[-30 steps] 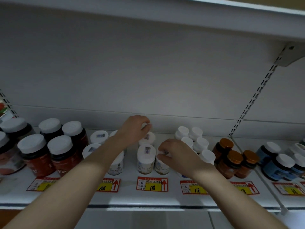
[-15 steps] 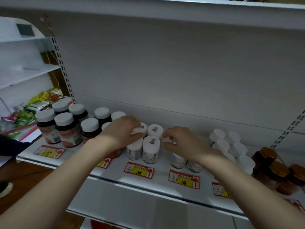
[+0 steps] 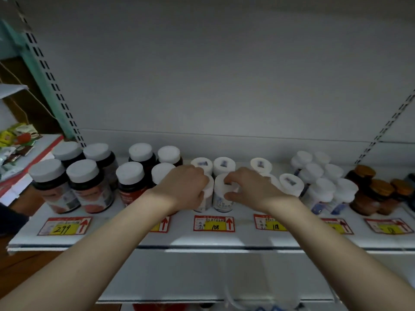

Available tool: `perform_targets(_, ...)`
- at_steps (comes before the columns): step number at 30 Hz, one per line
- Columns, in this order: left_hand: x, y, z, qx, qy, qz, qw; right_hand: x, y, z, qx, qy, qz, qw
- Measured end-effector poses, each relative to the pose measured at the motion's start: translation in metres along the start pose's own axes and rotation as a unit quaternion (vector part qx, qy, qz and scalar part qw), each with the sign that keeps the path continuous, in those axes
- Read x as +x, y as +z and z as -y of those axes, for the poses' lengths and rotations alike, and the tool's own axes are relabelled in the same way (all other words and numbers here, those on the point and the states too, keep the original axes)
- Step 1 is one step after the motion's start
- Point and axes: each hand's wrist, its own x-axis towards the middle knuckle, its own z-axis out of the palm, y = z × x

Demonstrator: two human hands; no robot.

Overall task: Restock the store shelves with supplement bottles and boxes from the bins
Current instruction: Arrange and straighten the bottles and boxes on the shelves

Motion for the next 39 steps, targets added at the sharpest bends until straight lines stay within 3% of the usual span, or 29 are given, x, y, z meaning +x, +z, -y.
perform_targets(7, 0.008, 0.001, 0.008, 0.013, 0.035, -0.006, 0.999, -0.001, 0.001, 0.002, -0.007, 0.024, -0.015, 1.0)
perform_targets(16, 0.008, -0.005, 0.003, 0.045, 0.014, -0.005, 0.999, 0.0, 0.0, 0.001, -0.01, 0.015, -0.015, 1.0)
perform_targets(39, 0.004, -0.001, -0.001, -0.037, -0.017, -0.003, 0.999, 0.002, -0.001, -0.001, -0.013, -0.005, -0.018, 1.0)
